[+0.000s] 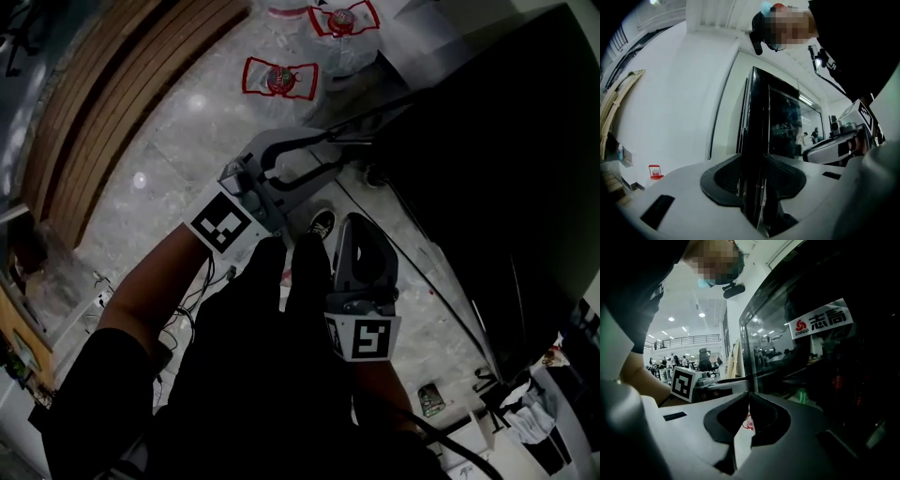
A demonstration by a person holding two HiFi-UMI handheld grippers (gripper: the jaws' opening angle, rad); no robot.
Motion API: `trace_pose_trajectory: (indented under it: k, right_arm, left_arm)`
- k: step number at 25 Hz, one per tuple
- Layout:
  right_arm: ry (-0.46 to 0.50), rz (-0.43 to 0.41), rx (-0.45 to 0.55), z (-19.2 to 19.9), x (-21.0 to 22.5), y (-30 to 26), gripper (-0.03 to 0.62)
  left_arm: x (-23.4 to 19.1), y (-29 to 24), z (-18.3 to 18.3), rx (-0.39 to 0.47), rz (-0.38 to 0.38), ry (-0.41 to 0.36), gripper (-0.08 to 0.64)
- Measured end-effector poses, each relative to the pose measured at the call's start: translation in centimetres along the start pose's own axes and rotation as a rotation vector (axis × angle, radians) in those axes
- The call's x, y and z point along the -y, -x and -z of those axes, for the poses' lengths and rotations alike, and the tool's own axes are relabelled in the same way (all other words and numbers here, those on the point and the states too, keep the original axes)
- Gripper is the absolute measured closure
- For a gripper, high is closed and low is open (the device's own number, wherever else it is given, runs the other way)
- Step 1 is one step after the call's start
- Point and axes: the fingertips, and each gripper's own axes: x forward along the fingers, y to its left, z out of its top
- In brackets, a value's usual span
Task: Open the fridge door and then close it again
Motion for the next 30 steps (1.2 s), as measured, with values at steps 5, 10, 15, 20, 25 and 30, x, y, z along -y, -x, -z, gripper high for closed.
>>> trace_pose_trajectory:
  k: [5,10,15,20,25,30]
  right_arm:
    - [0.0,0.004,0.003,0.1,0.0,0.1,0.575]
    - [-0.002,-0.01,0.0,0.5,-0.8,0.4,0.577]
    - [-0.011,-0.029,0.017,0.0,-1.9,0.7,0.575]
    - [-0.001,-0.051,0.056,-2.3,-3.2,1.2,0.577]
    - [0.049,-0.066,0.075,-4.9,-4.2,2.0,0.577]
    - [0.082,-0.084,0.112,-8.4,-5.0,3.1,0.577]
  left_arm:
    - [0.1,0.0,0.2,-0.002,-0.015,-0.054,0.425]
    - [0.5,1.2,0.4,0.002,-0.117,-0.058,0.425]
    - [1.5,3.6,-0.6,0.018,-0.198,-0.048,0.468]
    - [3.1,6.4,-2.9,0.005,-0.295,-0.072,0.552]
    - [4.2,8.1,-5.3,-0.031,-0.417,-0.069,0.554]
    - [5.4,8.7,-8.9,-0.041,-0.511,-0.078,0.554]
